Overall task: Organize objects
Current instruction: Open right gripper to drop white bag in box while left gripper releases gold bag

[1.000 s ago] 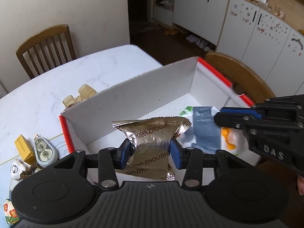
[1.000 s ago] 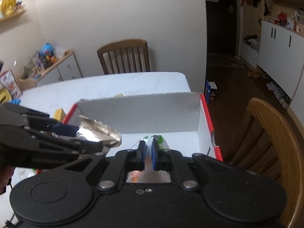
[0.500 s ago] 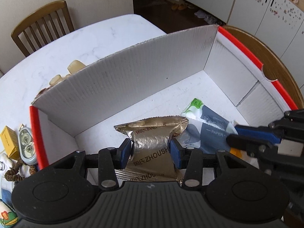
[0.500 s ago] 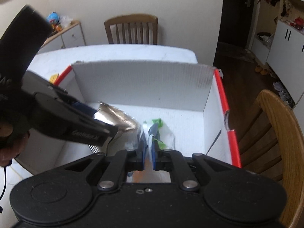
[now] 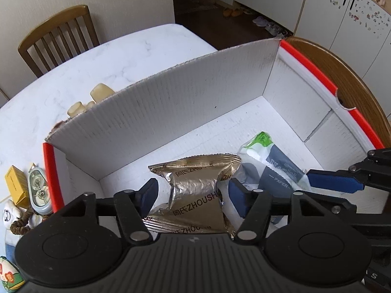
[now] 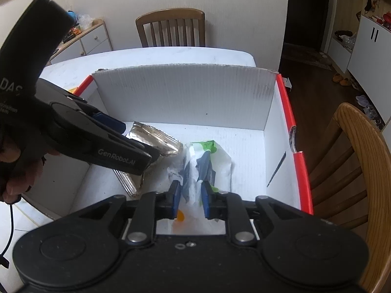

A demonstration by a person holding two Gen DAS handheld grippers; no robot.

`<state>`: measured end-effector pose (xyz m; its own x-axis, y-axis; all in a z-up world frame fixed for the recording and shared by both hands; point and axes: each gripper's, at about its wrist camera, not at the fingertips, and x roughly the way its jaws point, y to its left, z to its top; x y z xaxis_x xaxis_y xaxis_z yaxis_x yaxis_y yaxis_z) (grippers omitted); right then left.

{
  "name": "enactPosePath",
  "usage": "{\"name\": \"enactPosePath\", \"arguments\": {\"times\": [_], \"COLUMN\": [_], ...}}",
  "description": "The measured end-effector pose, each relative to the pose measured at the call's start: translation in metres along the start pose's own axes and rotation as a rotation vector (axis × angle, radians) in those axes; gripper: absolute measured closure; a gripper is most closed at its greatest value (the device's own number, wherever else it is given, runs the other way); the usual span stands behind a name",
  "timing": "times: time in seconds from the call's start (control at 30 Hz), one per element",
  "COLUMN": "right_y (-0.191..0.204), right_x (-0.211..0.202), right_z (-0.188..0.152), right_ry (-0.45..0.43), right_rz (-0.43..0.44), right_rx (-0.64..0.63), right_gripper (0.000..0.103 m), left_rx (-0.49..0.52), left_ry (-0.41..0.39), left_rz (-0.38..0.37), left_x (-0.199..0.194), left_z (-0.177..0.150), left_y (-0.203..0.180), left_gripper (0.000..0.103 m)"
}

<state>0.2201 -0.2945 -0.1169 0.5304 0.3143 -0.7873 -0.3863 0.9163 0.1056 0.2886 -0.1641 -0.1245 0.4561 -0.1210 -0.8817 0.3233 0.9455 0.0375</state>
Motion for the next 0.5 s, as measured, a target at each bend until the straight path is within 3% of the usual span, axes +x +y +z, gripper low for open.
{"name": "enactPosePath", "arguments": {"times": [0.5], "right_y": [0.013], "right_x": [-0.038], "right_z": [0.008], "right_ry": [-0.100], "right_rz": [0.027], "right_rx": [-0.002], "right_gripper": [0.051], "left_rx": [-0.052], "left_ry": [-0.169], "left_rz": [-0.010], "left_x": [-0.070], "left_z": [-0.022], "left_y": [0.015], "left_gripper": [0.040]}}
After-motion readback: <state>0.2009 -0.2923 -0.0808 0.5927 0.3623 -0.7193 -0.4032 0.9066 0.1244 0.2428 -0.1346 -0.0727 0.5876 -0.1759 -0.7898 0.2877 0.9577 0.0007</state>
